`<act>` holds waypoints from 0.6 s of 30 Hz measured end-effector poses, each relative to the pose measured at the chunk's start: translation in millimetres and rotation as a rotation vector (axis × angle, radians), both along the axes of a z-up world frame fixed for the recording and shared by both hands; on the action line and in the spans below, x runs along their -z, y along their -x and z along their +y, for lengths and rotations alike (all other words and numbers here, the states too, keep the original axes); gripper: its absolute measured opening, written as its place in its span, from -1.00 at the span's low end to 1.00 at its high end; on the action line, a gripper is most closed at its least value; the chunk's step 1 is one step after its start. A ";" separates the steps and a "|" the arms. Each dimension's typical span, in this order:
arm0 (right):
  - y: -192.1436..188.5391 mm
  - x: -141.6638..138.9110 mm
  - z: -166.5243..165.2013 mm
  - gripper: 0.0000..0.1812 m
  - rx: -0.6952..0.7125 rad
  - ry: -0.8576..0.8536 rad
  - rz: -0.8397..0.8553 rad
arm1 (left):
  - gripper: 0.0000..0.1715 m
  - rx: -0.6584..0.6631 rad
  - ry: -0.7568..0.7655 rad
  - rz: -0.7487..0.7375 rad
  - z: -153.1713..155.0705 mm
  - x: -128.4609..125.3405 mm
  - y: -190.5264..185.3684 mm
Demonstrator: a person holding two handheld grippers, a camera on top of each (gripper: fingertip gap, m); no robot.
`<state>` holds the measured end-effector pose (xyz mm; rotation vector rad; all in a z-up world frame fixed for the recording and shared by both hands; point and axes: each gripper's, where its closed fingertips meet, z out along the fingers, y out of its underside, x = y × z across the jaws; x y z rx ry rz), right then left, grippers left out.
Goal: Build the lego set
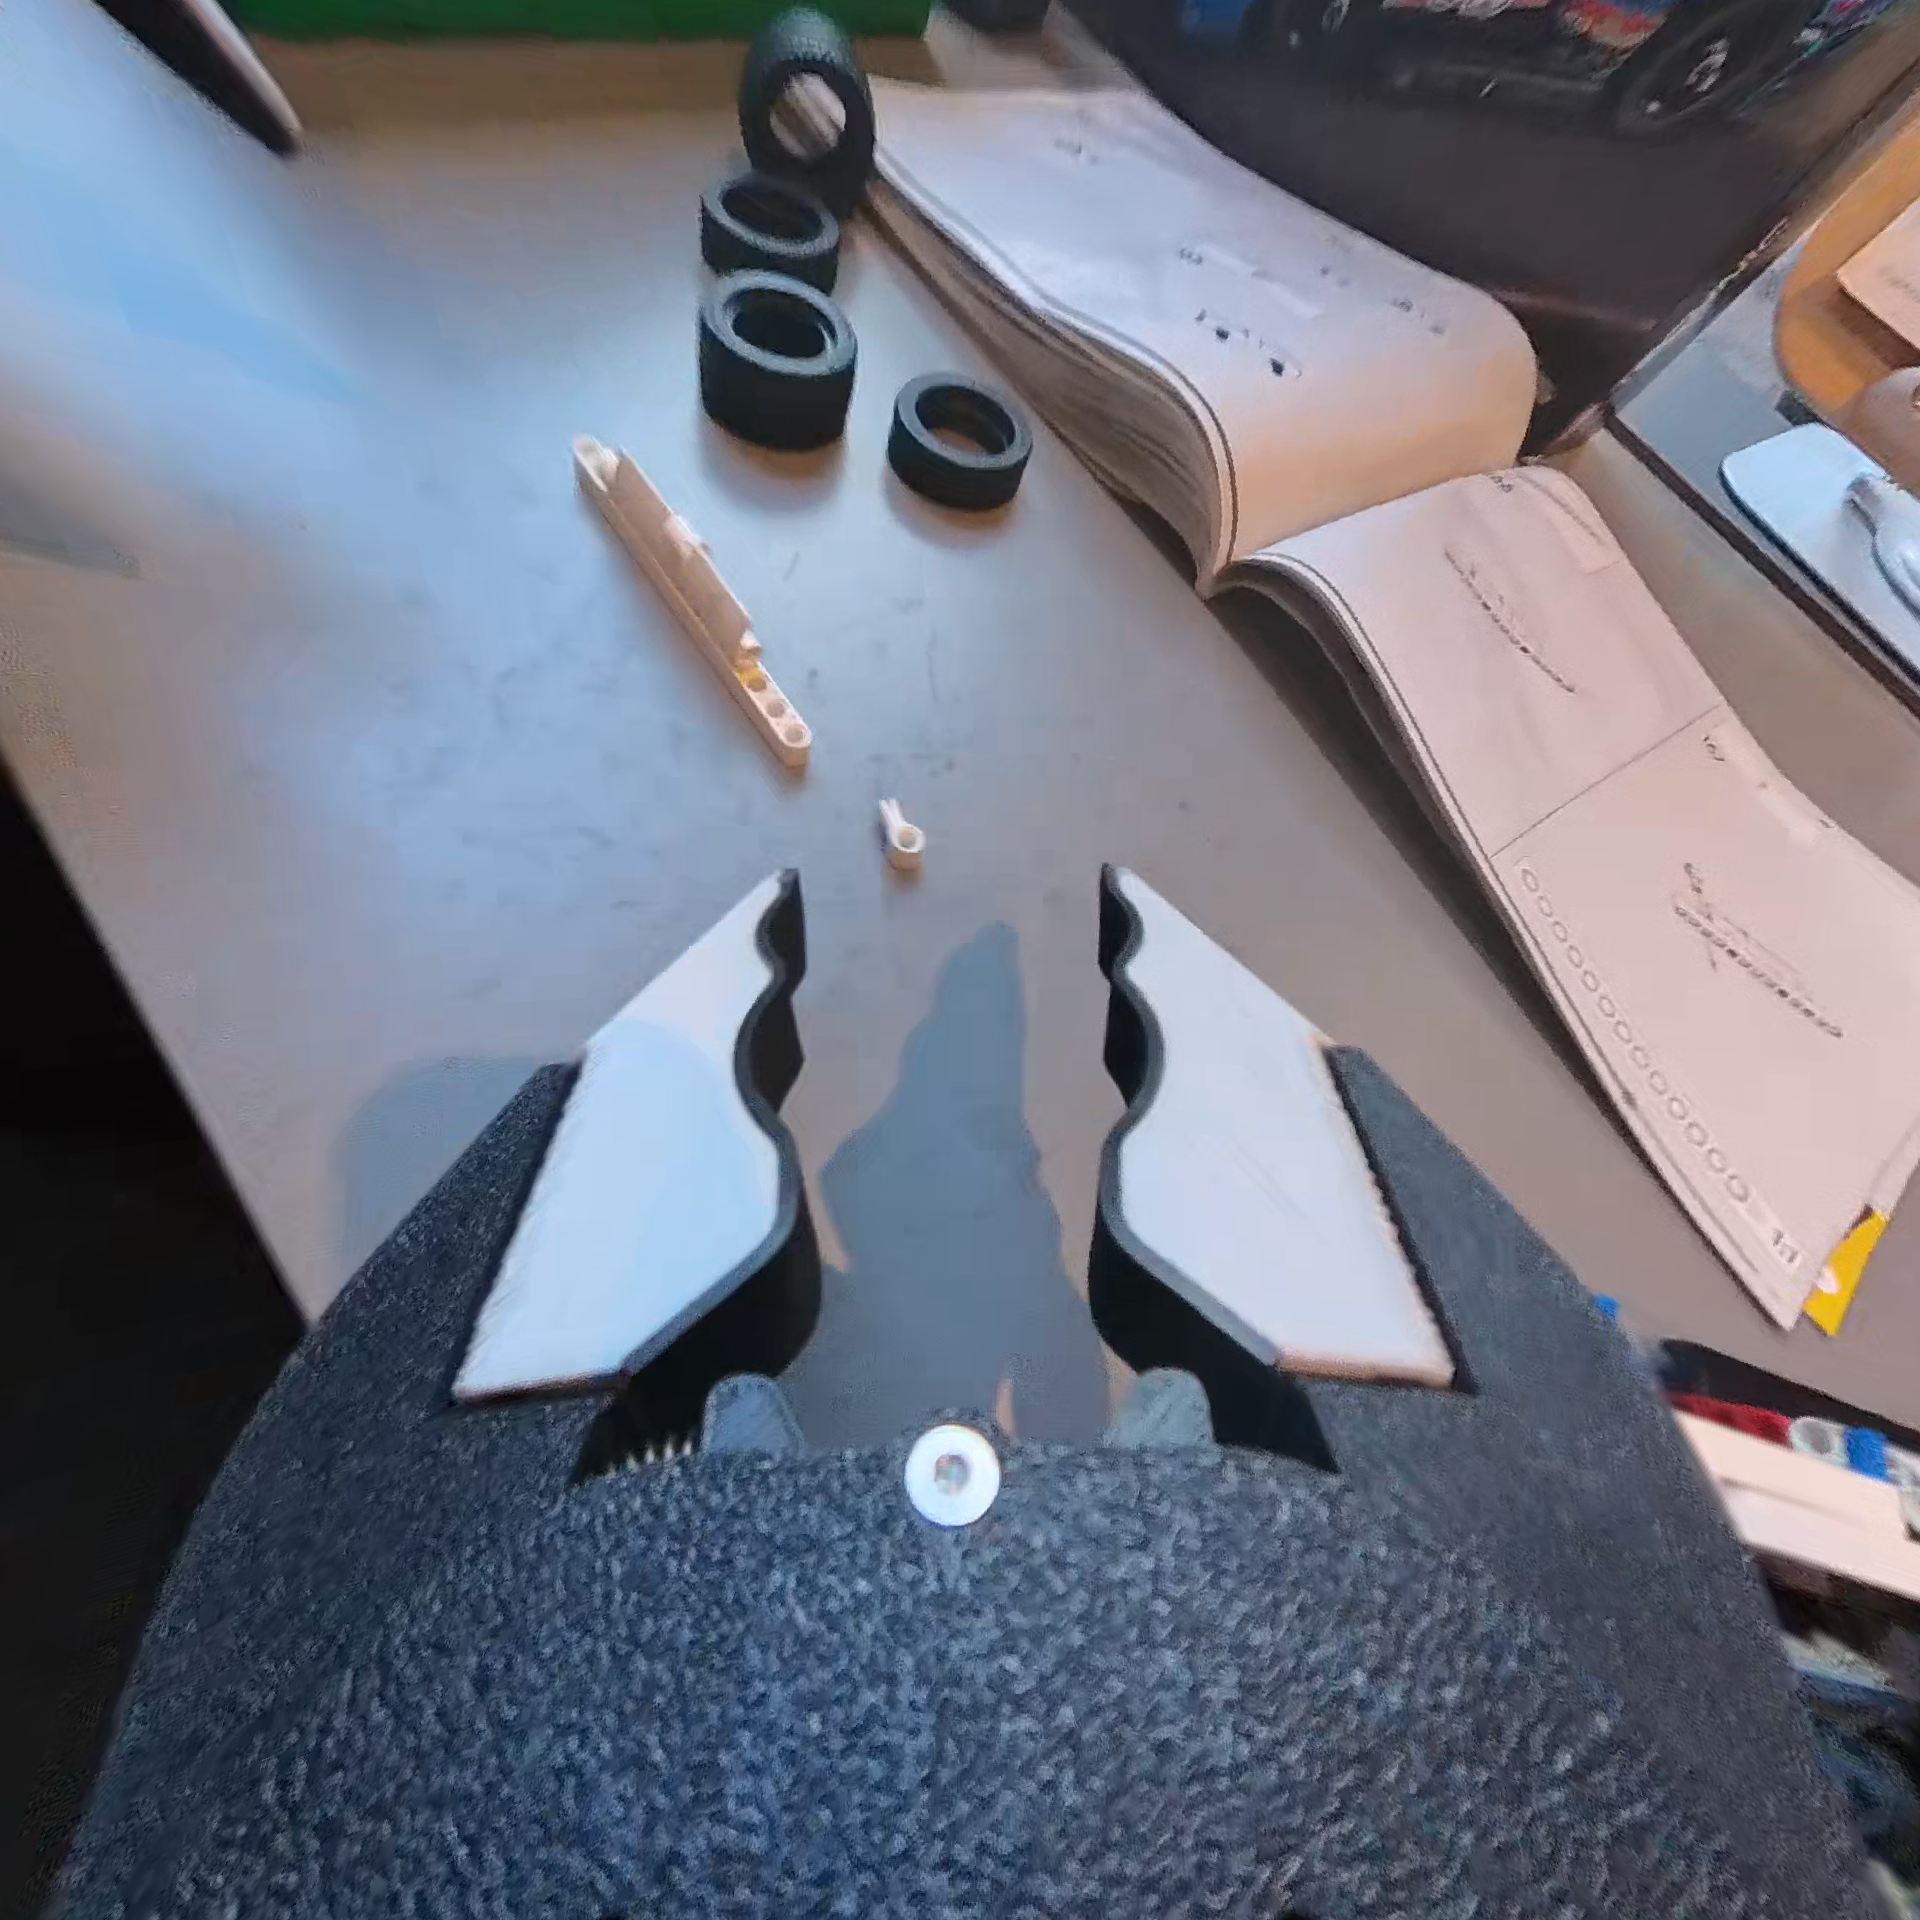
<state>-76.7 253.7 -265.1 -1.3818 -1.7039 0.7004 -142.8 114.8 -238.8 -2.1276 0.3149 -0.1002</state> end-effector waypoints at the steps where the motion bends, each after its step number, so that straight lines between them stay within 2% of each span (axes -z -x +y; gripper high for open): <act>1: 2.3 4.5 3.6 -0.45 -0.005 -0.013 -0.028 | -0.32 -0.006 0.008 0.015 4.0 2.6 3.0; 2: 4.2 9.3 5.1 -0.53 -0.017 0.002 -0.060 | -0.32 0.002 0.017 0.014 7.8 5.2 4.0; 7: 8.4 15.9 3.6 -0.60 -0.069 0.151 -0.113 | -0.39 0.034 0.048 0.012 28.4 22.1 12.9; 13: 19.9 24.6 -0.8 -0.62 -0.114 0.219 -0.180 | -0.49 0.097 0.016 0.094 54.5 28.4 17.2; 18: 25.5 31.5 -12.2 -0.92 -0.191 0.219 -0.237 | -0.52 0.250 0.026 0.203 65.1 31.8 12.6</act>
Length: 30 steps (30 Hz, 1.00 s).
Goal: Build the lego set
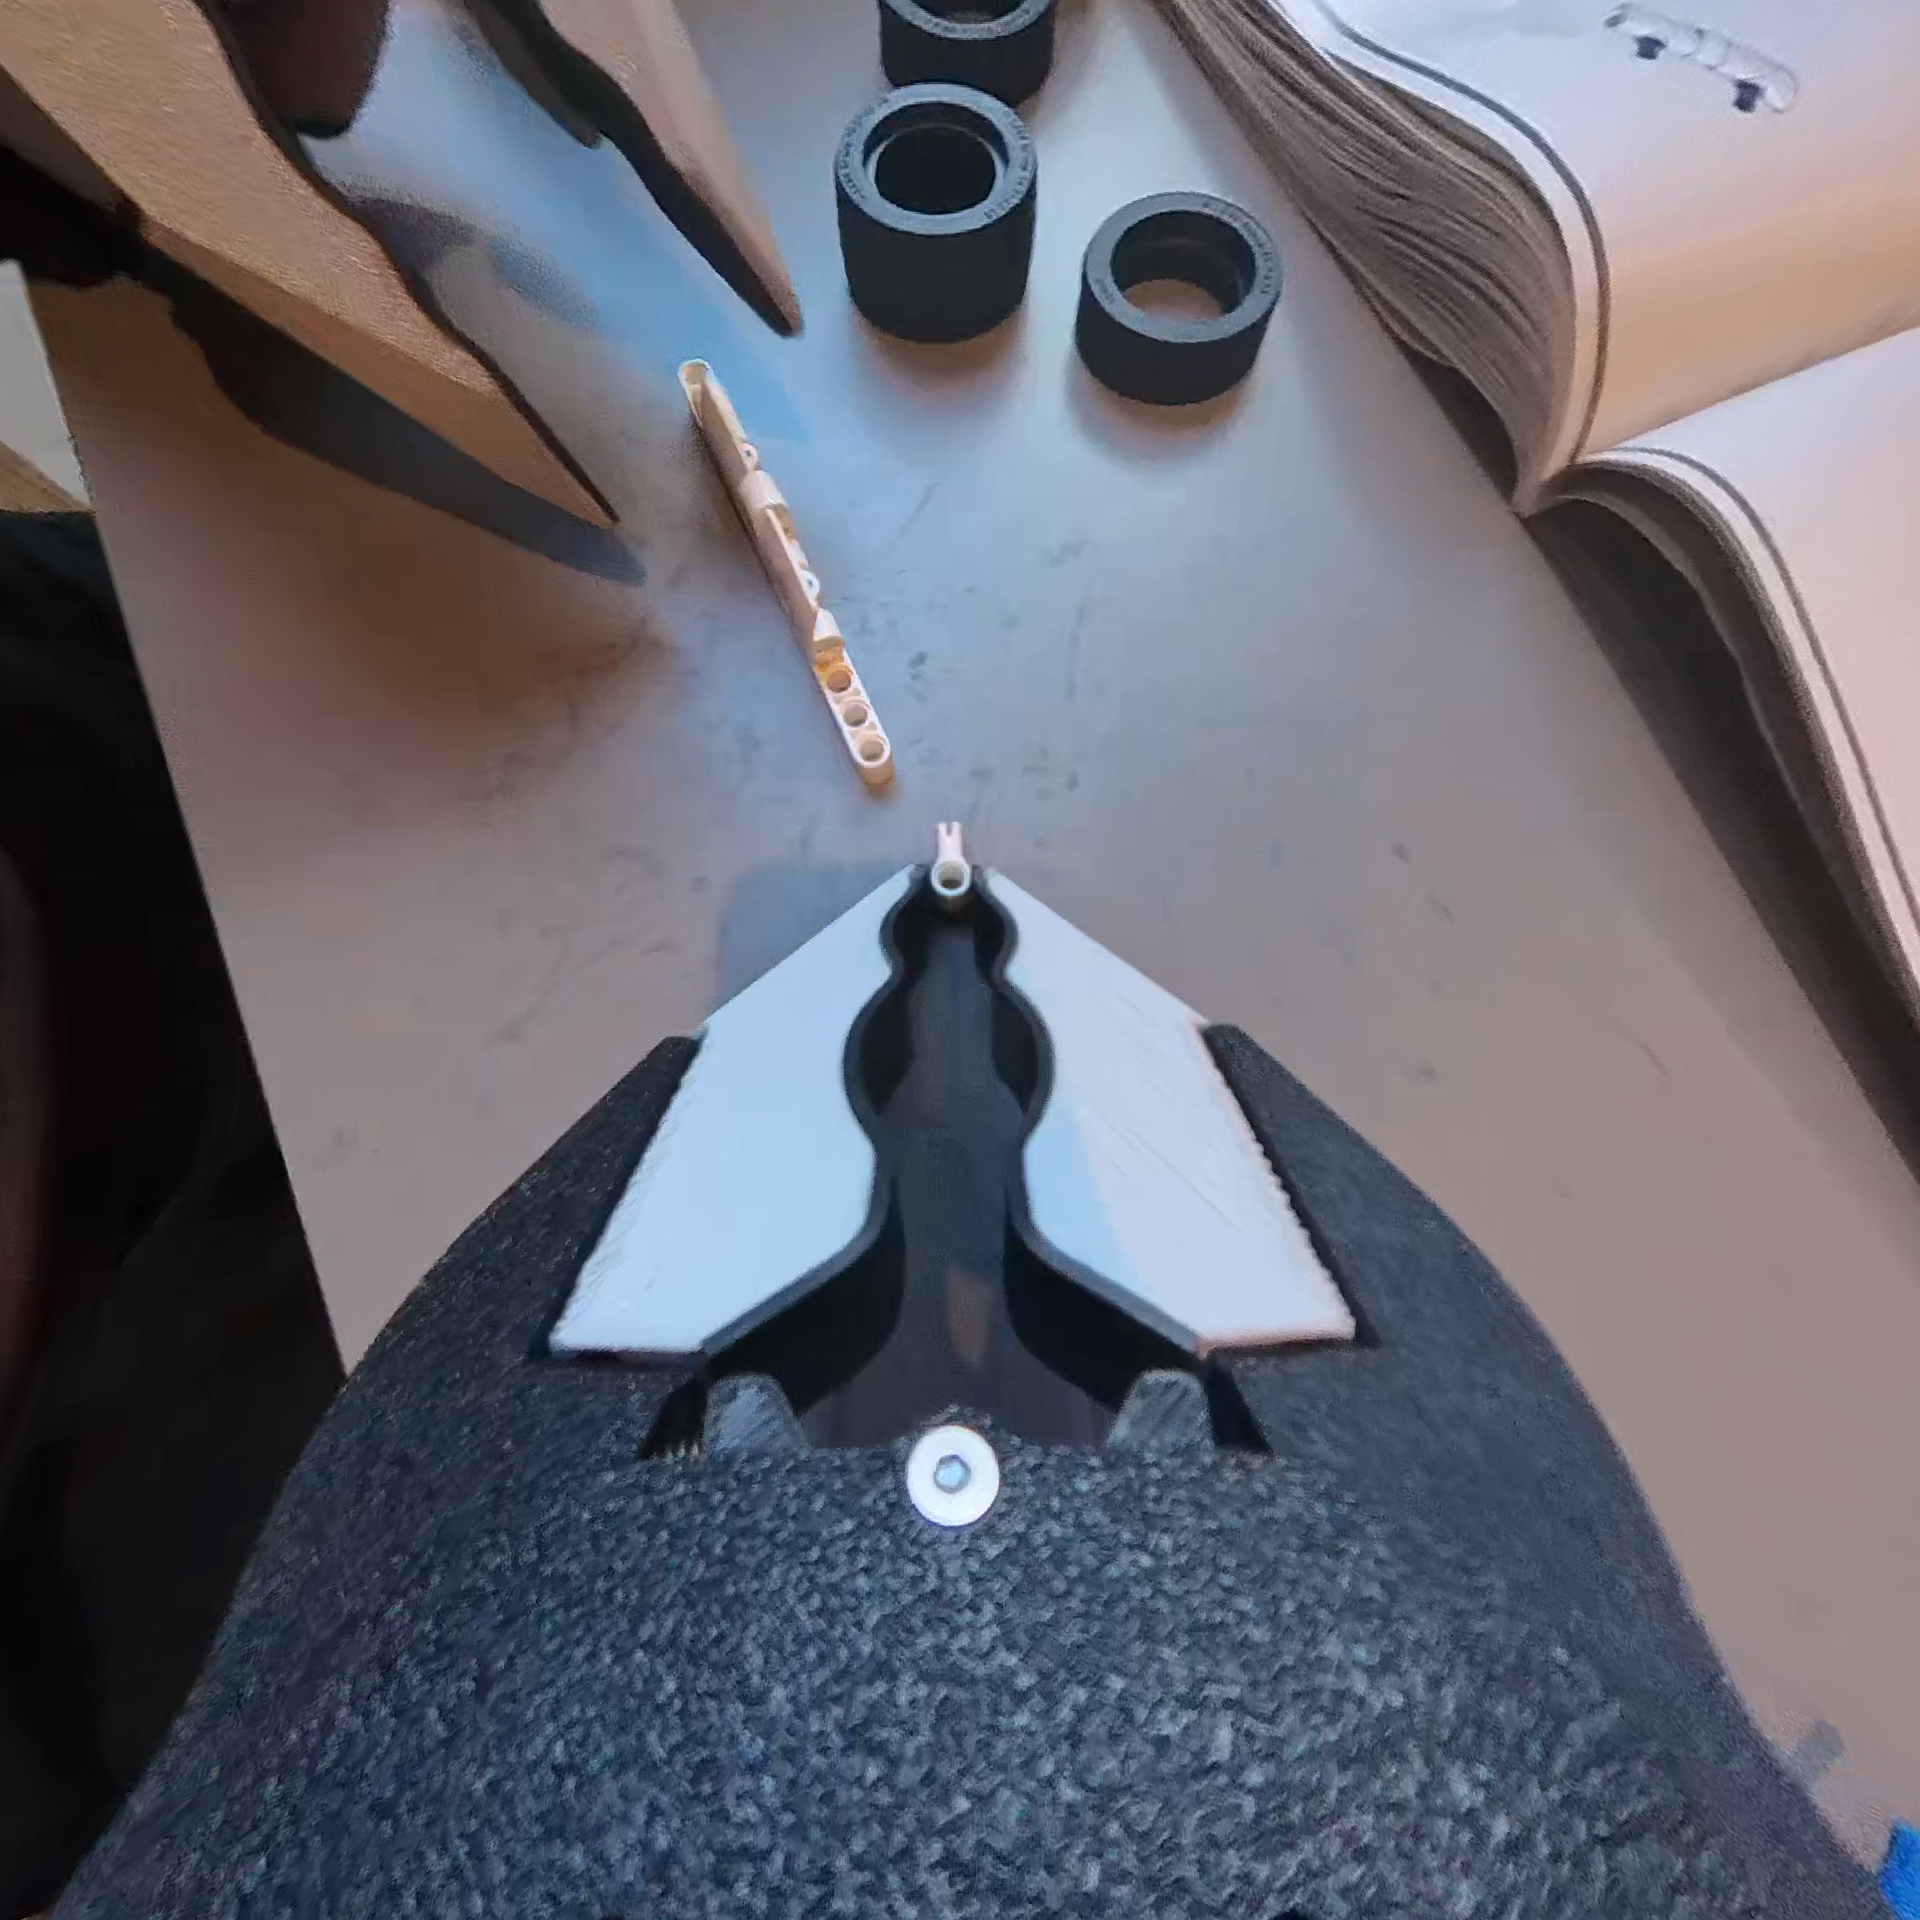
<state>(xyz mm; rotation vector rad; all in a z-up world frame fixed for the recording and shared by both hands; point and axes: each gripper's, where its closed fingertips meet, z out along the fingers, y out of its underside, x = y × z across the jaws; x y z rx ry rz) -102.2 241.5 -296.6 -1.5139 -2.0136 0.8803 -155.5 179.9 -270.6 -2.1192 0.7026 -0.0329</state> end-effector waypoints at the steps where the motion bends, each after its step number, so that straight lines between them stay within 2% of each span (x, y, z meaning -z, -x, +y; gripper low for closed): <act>1: 1.5 -1.5 -1.4 -0.93 -0.010 0.006 0.009 | -0.55 0.023 0.005 0.015 1.6 0.4 -0.2; 4: 6.4 -11.8 -0.8 -0.92 -0.001 0.085 0.054 | -0.56 0.034 0.025 0.047 8.9 -3.1 4.2; 9: 6.7 -38.3 -18.4 -0.92 -0.049 0.502 0.026 | -0.63 0.136 -0.101 0.093 18.8 -33.0 -21.5; 15: 3.3 -63.9 -27.9 -0.93 -0.075 0.814 0.007 | -0.78 0.191 -0.254 0.405 31.1 -26.1 -41.5; 22: -2.6 -74.3 -43.6 -0.92 -0.113 0.991 -0.029 | -0.84 0.194 -0.391 0.656 31.3 -38.1 -51.0; 24: -3.5 -76.1 -45.9 -0.92 -0.120 1.041 -0.037 | -0.98 0.182 -0.439 0.729 31.3 -43.7 -48.9; 27: -2.2 -80.0 -47.2 -0.93 -0.120 1.076 -0.019 | -0.99 0.154 -0.428 0.714 30.3 -46.8 -47.2; 30: 2.1 -82.6 -44.7 -0.92 -0.100 1.060 0.025 | -0.99 0.114 -0.381 0.598 31.8 -46.8 -43.6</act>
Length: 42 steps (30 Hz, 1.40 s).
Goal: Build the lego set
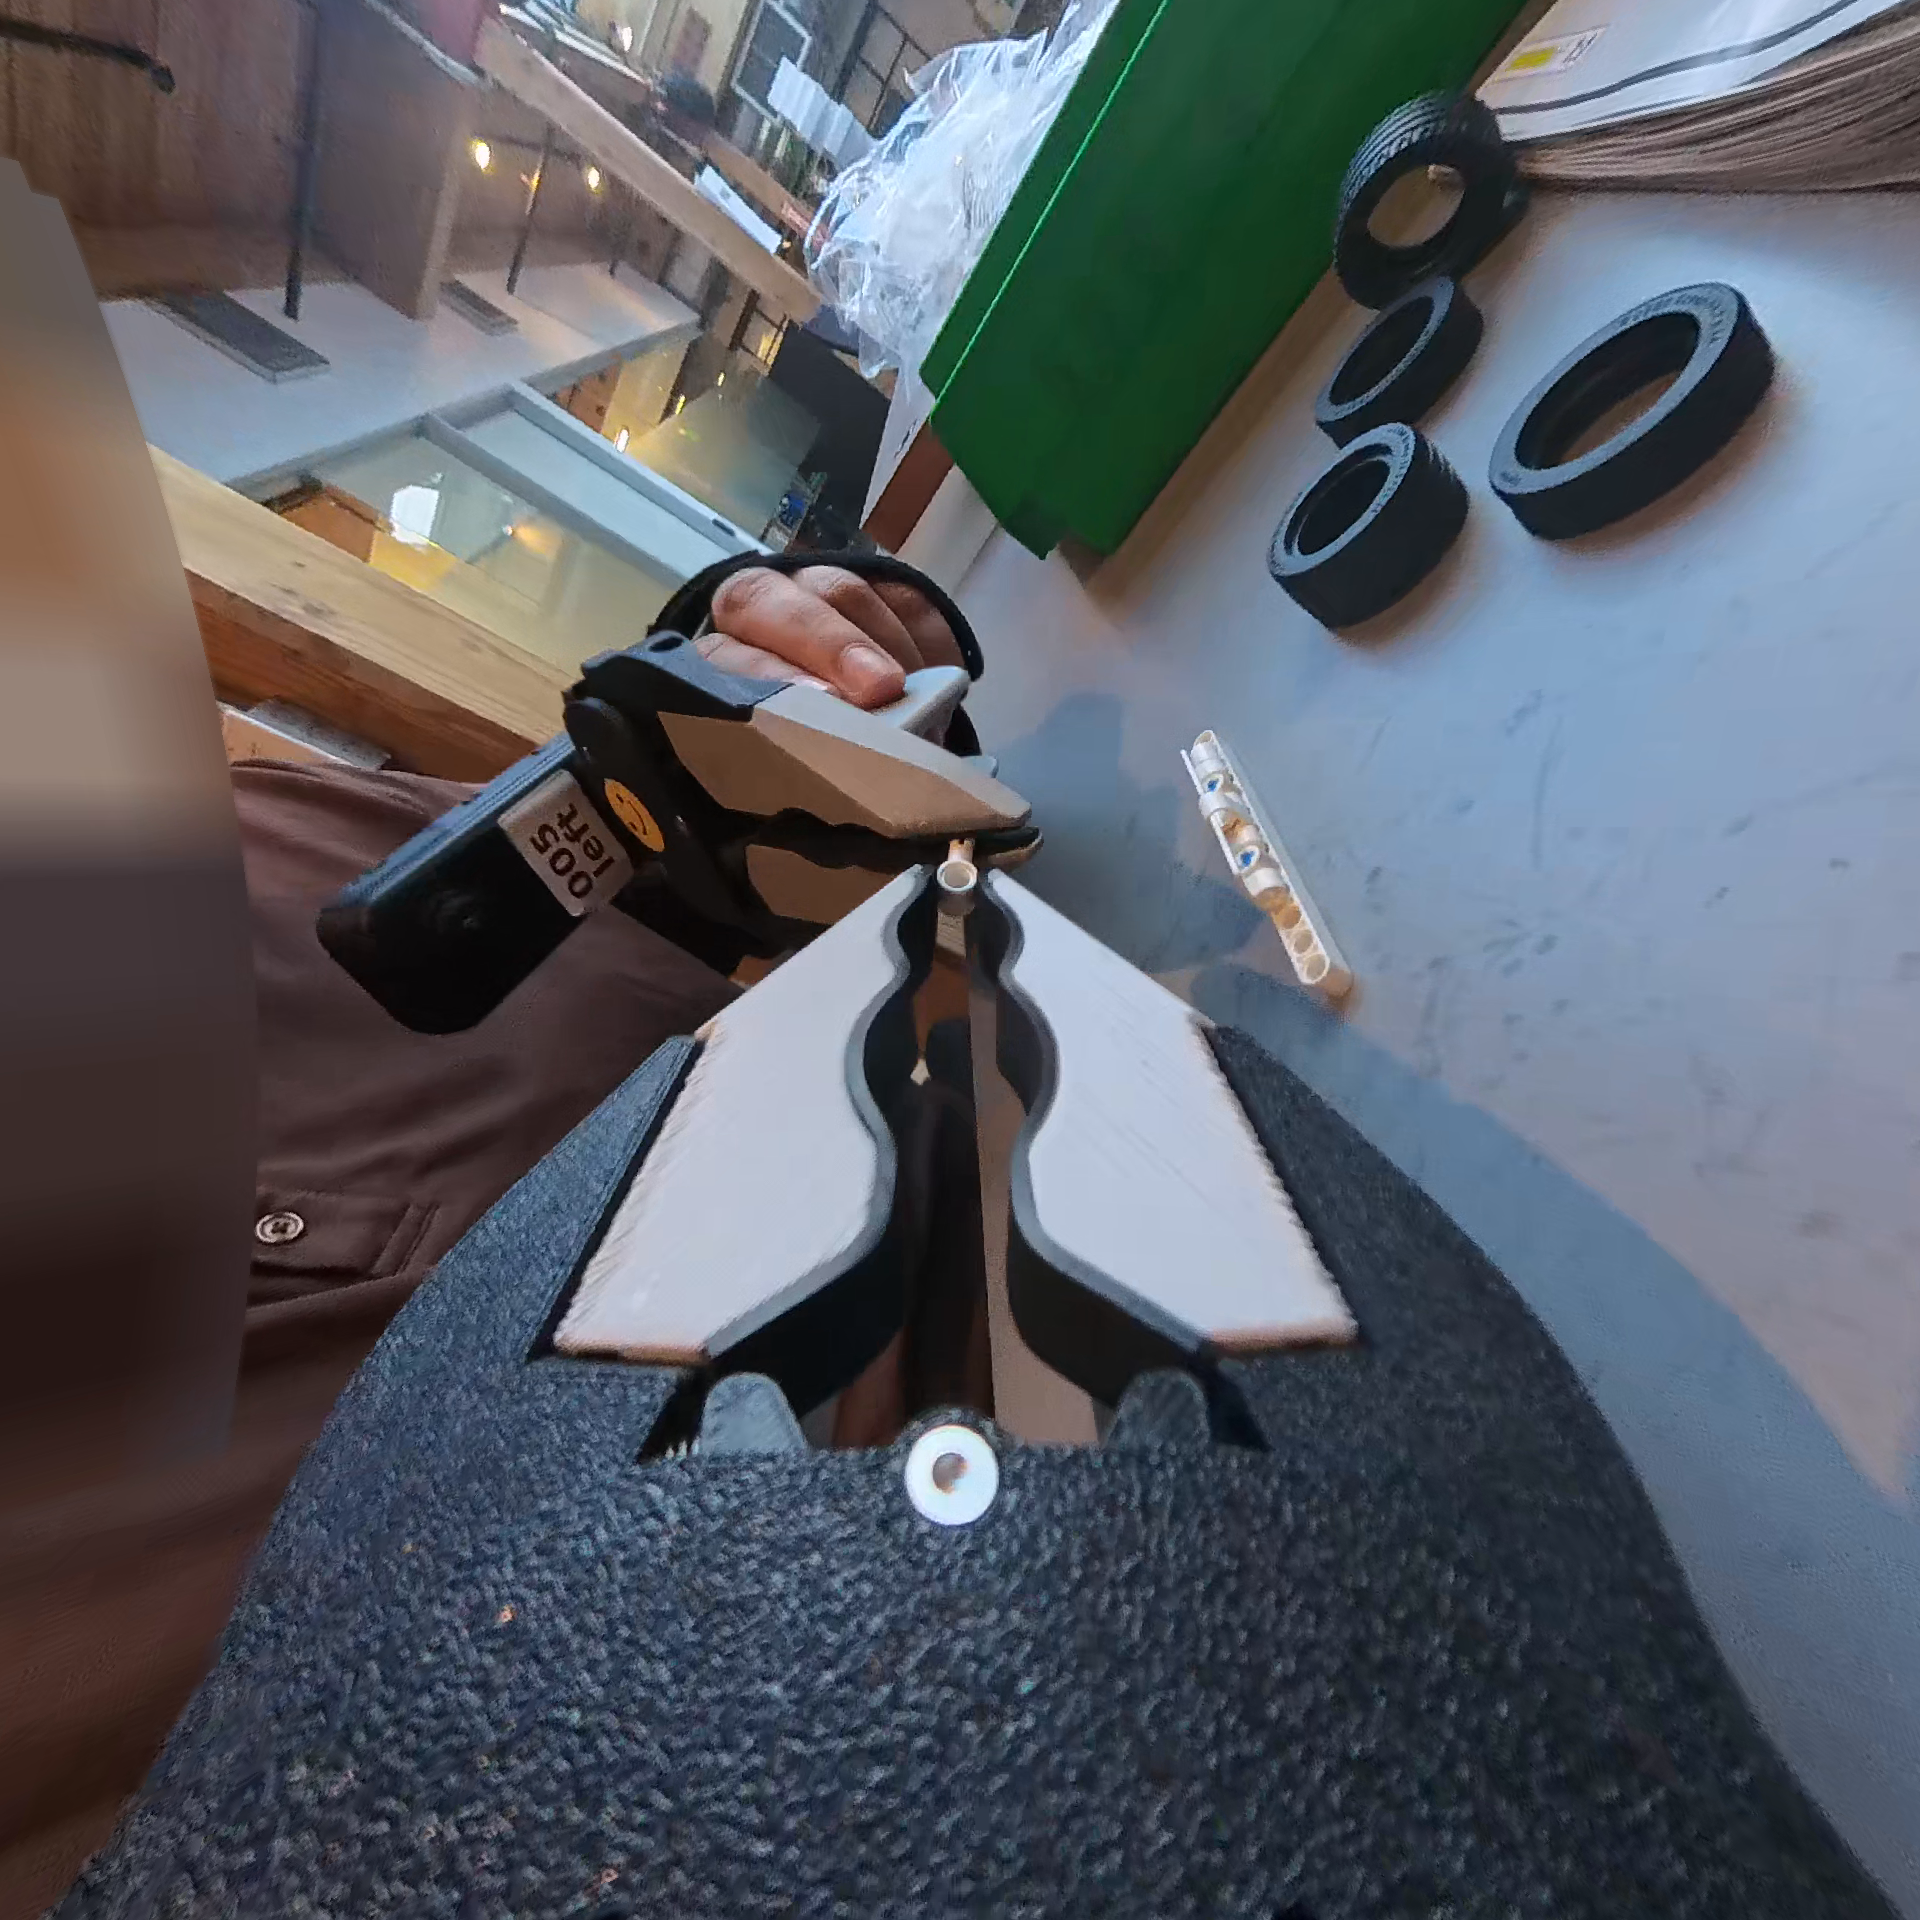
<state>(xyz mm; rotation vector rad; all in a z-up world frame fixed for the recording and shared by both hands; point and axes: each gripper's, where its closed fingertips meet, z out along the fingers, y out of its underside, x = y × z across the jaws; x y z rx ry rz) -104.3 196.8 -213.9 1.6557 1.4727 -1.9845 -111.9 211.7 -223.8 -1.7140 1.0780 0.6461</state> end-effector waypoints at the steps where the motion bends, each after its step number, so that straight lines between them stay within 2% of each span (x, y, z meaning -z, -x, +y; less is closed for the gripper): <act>1: 1.3 0.2 0.6 -0.92 0.007 0.009 0.000 | -1.00 -0.005 0.011 -0.032 0.7 0.2 1.0; 5: 6.8 10.2 4.9 -0.92 0.029 0.051 -0.044 | -0.98 -0.040 0.061 -0.061 4.9 12.1 6.3; 8: 8.2 10.8 4.1 -0.92 0.027 0.092 -0.053 | -0.86 -0.031 0.045 -0.018 6.2 14.3 4.8; 9: 8.7 10.7 3.8 -0.92 0.027 0.101 -0.054 | -0.87 -0.024 0.044 -0.009 6.1 15.2 3.2; 10: 9.0 11.8 3.6 -0.92 0.027 0.100 -0.058 | -0.98 -0.029 0.041 0.010 6.5 15.6 4.8; 13: 9.1 11.9 4.9 -0.92 0.044 0.043 -0.035 | -0.98 -0.027 0.072 -0.043 7.6 16.8 4.5; 15: 5.6 8.6 7.0 -0.91 0.046 -0.111 0.045 | -0.99 0.013 0.153 -0.189 4.1 16.4 -2.8; 20: -12.4 -16.5 6.6 -0.76 0.008 -0.603 0.367 | -0.99 0.195 0.424 -0.702 -12.0 -1.5 -24.8; 24: -22.1 -21.7 -7.9 -0.78 -0.046 -0.925 0.537 | -0.99 0.330 0.596 -0.893 -24.7 -8.2 -36.7; 27: -27.6 -16.5 -19.5 -0.79 -0.120 -1.070 0.594 | -0.99 0.442 0.714 -0.980 -37.2 -11.9 -48.4; 30: -31.8 -17.1 -29.8 -0.82 -0.163 -1.096 0.627 | -0.99 0.539 0.801 -1.048 -47.9 -19.2 -57.6; 34: -38.9 -29.0 -39.0 -0.83 -0.185 -0.983 0.670 | -0.99 0.593 0.848 -1.054 -54.6 -21.7 -63.5; 37: -44.7 -33.9 -42.0 -1.00 -0.207 -0.908 0.685 | -0.99 0.630 0.862 -1.060 -58.6 -24.7 -66.7; 42: -45.8 -35.4 -46.1 -0.87 -0.208 -0.873 0.698 | -0.99 0.674 0.870 -1.099 -61.6 -31.2 -68.4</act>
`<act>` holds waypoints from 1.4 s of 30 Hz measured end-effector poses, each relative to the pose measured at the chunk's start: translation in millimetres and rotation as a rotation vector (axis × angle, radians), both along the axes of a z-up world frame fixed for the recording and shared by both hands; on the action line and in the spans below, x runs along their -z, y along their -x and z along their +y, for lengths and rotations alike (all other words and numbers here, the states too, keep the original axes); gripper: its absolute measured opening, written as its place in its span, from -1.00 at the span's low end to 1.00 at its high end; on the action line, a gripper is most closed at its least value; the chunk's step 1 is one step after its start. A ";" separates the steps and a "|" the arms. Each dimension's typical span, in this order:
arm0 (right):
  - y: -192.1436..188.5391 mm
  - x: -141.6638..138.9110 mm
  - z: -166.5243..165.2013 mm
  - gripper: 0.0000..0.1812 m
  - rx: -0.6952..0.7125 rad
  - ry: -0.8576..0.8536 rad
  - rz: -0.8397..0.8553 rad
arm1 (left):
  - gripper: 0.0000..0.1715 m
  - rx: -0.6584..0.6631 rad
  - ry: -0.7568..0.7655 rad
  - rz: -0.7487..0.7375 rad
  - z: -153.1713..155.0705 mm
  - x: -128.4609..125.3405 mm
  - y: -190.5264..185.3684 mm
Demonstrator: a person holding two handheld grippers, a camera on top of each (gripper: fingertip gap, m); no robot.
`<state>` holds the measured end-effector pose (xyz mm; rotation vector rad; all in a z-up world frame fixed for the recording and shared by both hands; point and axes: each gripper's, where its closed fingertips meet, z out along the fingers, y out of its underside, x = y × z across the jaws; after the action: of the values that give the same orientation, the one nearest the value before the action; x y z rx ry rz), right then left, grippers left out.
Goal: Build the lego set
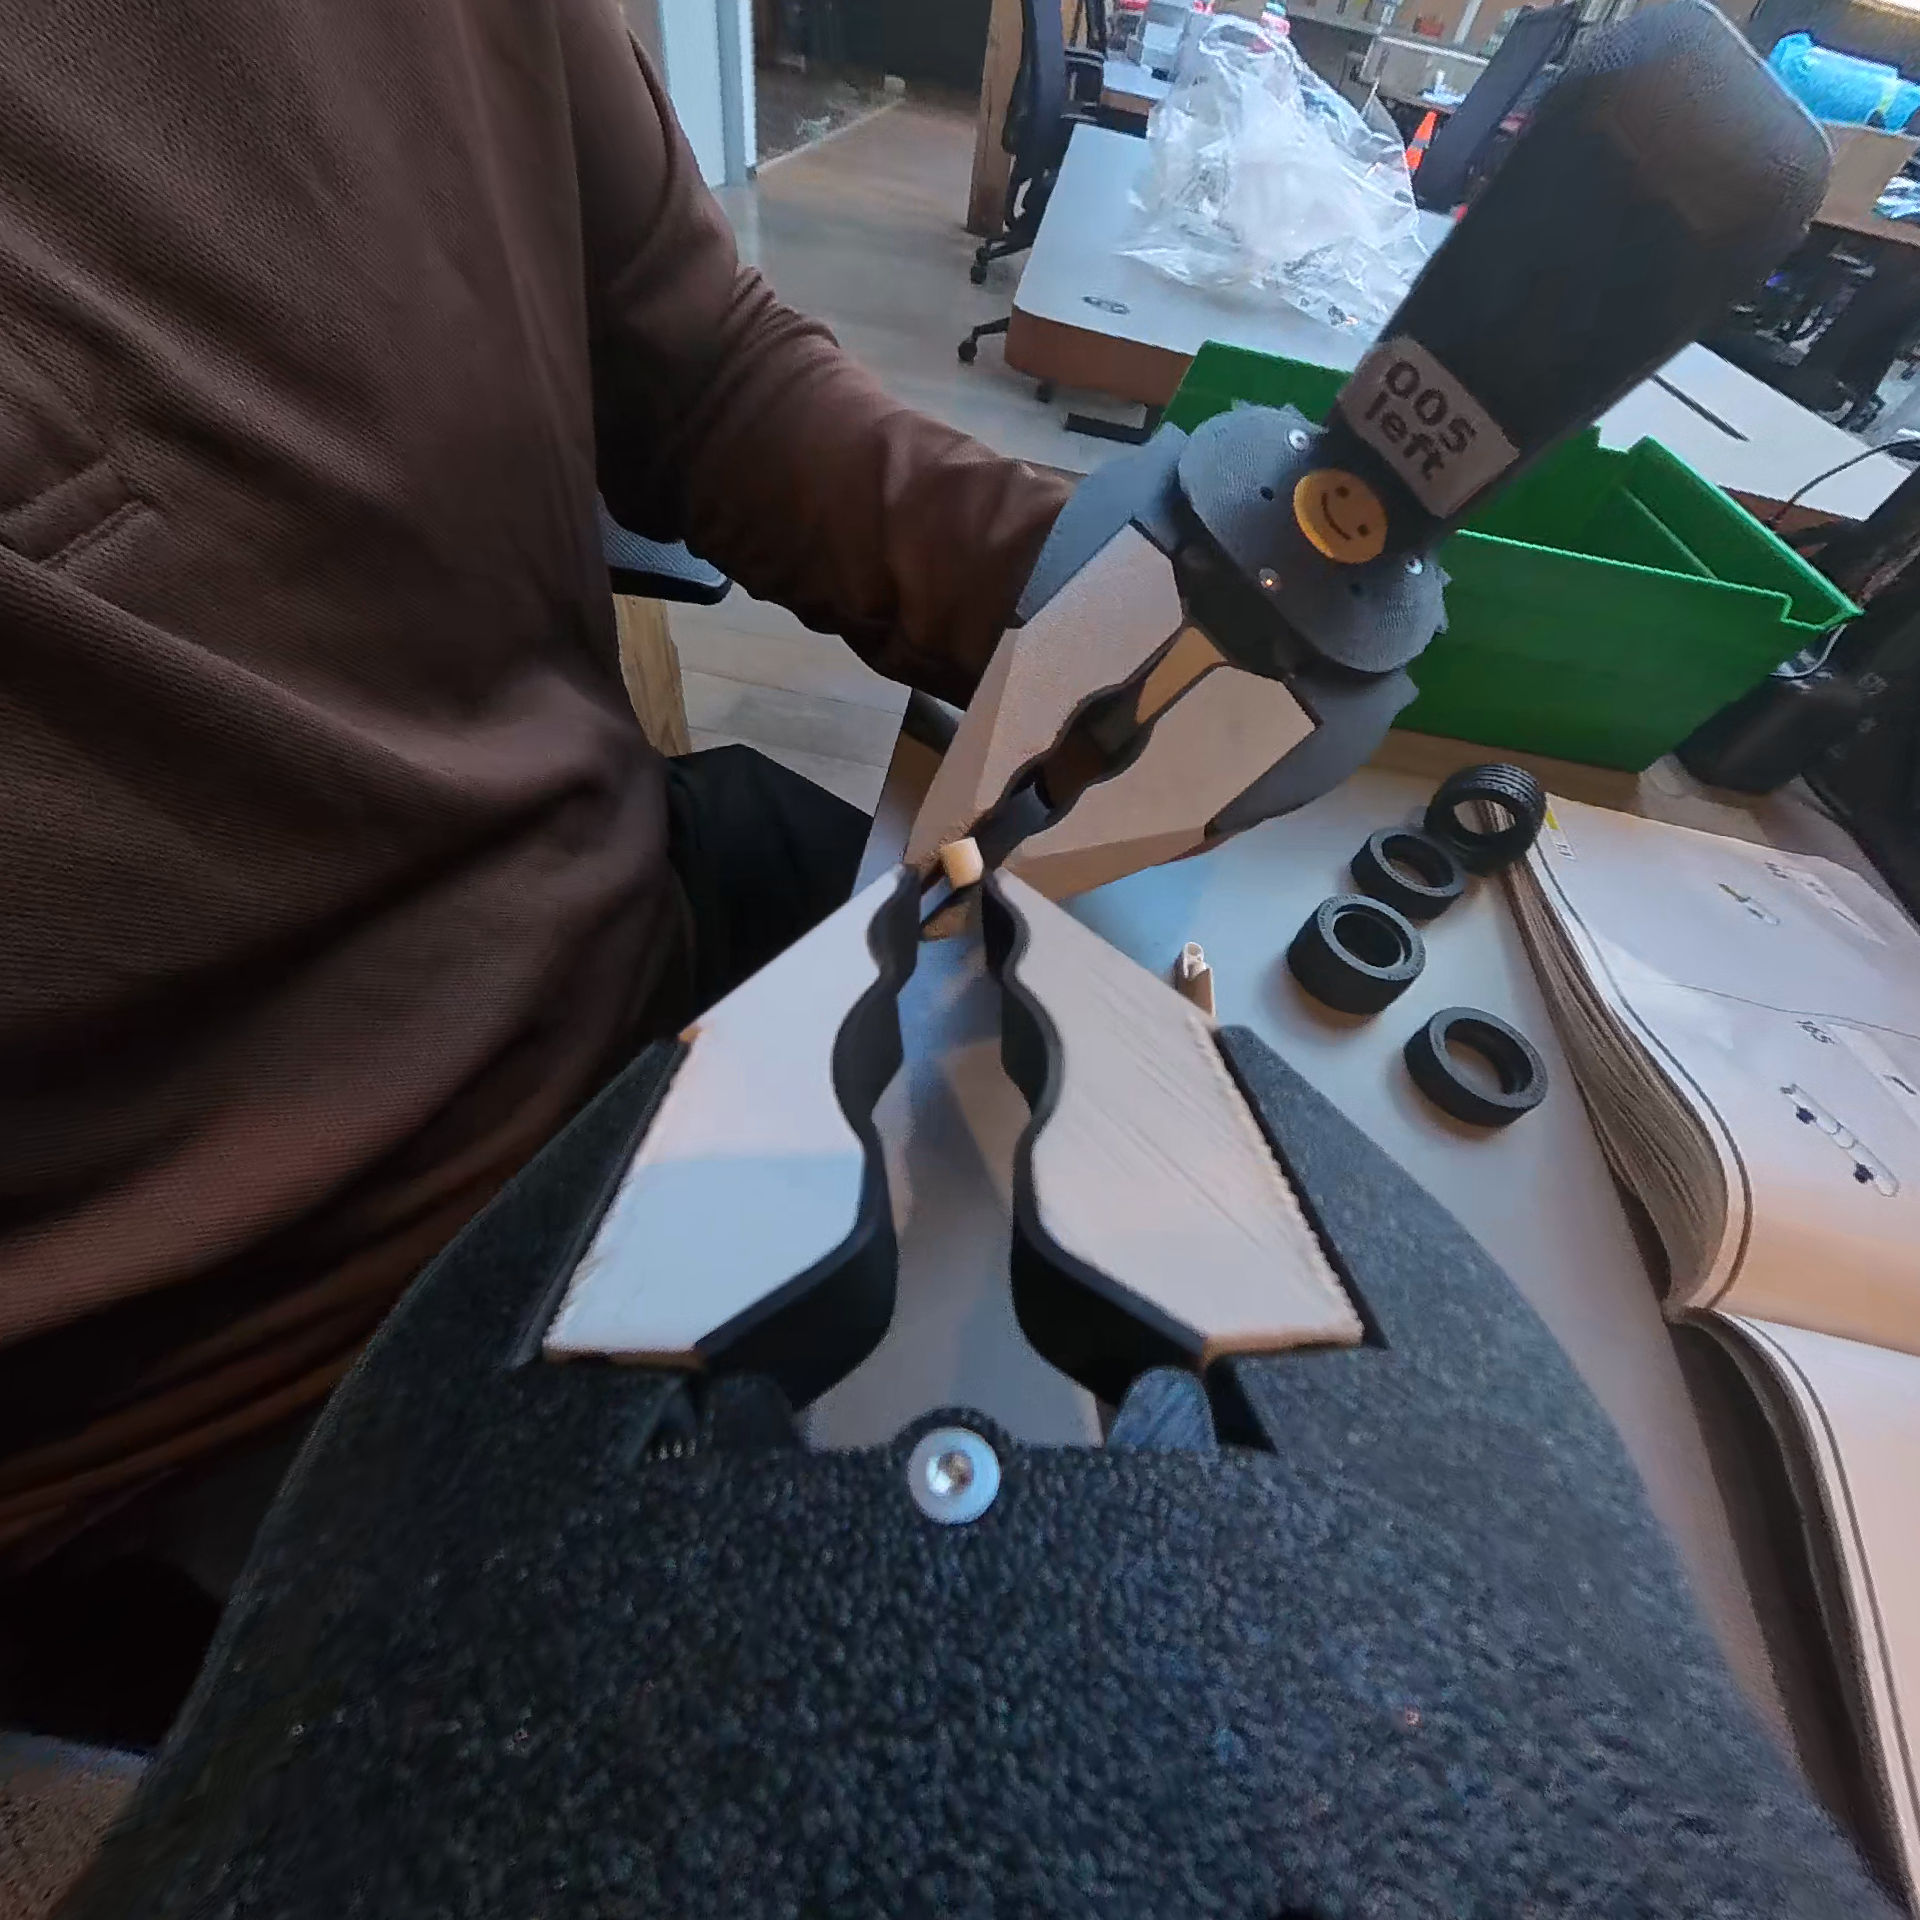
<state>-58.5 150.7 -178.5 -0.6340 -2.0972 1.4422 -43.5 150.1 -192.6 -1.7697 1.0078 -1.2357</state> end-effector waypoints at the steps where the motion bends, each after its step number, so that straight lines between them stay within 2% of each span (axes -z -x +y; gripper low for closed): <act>1: -0.2 -1.2 -1.4 -0.87 -0.006 0.009 0.001 | -0.98 0.010 0.000 -0.013 -1.4 -1.4 -0.6; 9: 1.6 -1.2 -9.9 -0.91 -0.031 0.033 -0.007 | -0.99 0.040 0.008 -0.024 -5.6 -0.8 -5.0; 13: 9.8 -0.4 0.2 -0.92 0.037 0.081 -0.045 | -0.98 -0.060 0.004 -0.014 7.0 0.8 3.9; 15: 17.7 4.3 12.0 -0.92 0.112 0.128 -0.112 | -0.90 -0.190 -0.015 0.084 19.9 10.8 18.6; 16: 22.0 7.7 20.5 -0.92 0.161 0.156 -0.154 | -0.80 -0.277 -0.032 0.162 27.0 18.1 30.2; 19: 35.5 28.0 53.8 -0.92 0.328 0.228 -0.298 | -0.75 -0.515 -0.114 0.435 43.6 39.9 72.6; 21: 43.1 47.5 67.8 -0.92 0.399 0.264 -0.395 | -0.68 -0.570 -0.143 0.585 48.7 55.9 90.3; 25: 56.3 72.6 67.6 -0.92 0.431 0.248 -0.486 | -0.70 -0.513 -0.084 0.727 51.6 93.1 94.9; 27: 58.0 78.2 62.1 -0.92 0.423 0.177 -0.471 | -0.95 -0.477 -0.105 0.767 53.1 103.5 93.6; 30: 57.4 90.6 65.8 -0.92 0.463 0.031 -0.443 | -0.95 -0.435 -0.116 0.749 54.0 103.7 89.6; 36: 60.1 89.1 67.1 -0.92 0.465 -0.148 -0.275 | -0.95 -0.383 -0.138 0.665 53.5 103.7 88.5; 42: 62.2 96.2 64.4 -0.92 0.448 -0.252 -0.204 | -0.94 -0.387 -0.160 0.629 53.5 103.6 89.3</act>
<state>-120.7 215.1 -274.7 -1.0994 -2.0645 0.8817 -132.8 203.6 -296.1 -2.1426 0.9919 -0.3467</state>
